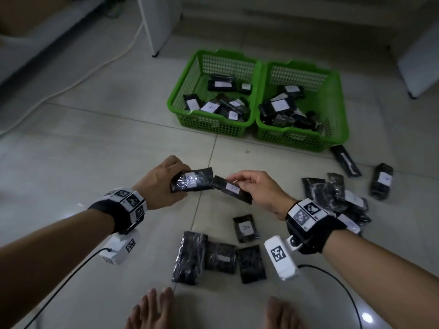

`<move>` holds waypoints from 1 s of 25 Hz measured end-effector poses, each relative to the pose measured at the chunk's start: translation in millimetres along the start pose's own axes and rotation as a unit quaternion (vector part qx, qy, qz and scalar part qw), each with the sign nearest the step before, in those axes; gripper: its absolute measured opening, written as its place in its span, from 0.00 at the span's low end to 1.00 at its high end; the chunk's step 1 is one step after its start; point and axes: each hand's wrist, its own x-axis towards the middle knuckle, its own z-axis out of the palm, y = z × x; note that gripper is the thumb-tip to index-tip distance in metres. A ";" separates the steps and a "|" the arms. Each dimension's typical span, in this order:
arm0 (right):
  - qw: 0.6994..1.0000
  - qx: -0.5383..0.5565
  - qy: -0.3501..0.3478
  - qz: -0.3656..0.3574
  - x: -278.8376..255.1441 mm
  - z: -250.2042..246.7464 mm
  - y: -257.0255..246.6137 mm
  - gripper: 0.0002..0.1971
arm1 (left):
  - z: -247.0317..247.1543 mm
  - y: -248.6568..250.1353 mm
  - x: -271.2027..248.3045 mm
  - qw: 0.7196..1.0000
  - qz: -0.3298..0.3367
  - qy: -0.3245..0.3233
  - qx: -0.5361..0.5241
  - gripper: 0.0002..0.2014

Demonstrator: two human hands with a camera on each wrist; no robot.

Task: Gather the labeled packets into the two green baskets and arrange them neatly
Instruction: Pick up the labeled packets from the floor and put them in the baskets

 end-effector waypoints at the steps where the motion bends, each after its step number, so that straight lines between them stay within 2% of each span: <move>1: 1.000 0.001 0.018 0.002 -1.8 -10.1 -4.2 0.16 | -2.9 6.2 11.0 1.000 0.015 0.018 -0.006 0.28; 3: 0.997 0.017 0.072 -0.008 -6.1 -34.2 -10.6 0.14 | -7.9 23.2 43.3 0.998 0.045 0.042 -0.006 0.28; 6: 0.989 0.016 0.141 -0.046 -14.1 -63.6 -19.2 0.19 | -15.4 47.2 93.3 0.995 0.076 0.061 0.013 0.30; 9: 0.984 0.038 0.161 -0.063 -16.6 -95.1 -22.5 0.10 | -21.1 68.8 154.8 0.992 0.098 0.072 0.030 0.32; 12: 0.974 0.047 0.211 -0.066 -0.1 -123.7 -17.6 0.08 | -24.9 89.8 216.2 0.993 0.083 0.063 0.051 0.32; 15: 0.954 0.074 0.281 -0.076 16.7 -142.8 -17.7 0.16 | -18.3 108.0 263.2 0.995 0.064 0.047 0.066 0.30; 18: 0.937 0.043 0.335 -0.088 27.9 -160.4 -18.4 0.17 | 4.0 114.6 294.3 0.998 0.043 0.037 0.040 0.24; 20: 0.921 -0.005 0.379 -0.085 40.5 -171.1 -16.4 0.15 | 25.8 112.1 304.1 0.999 0.016 -0.004 0.028 0.23; 22: 0.905 -0.074 0.408 -0.090 58.1 -181.2 -18.3 0.19 | 44.7 106.9 303.2 0.997 0.017 -0.057 0.040 0.26; 23: 0.900 -0.105 0.412 -0.095 68.6 -184.4 -20.8 0.21 | 48.2 103.8 299.7 0.997 0.026 -0.065 0.040 0.27; 25: 0.894 -0.139 0.412 -0.111 92.0 -185.8 -29.4 0.24 | 43.0 91.5 290.8 0.999 0.026 -0.041 0.023 0.28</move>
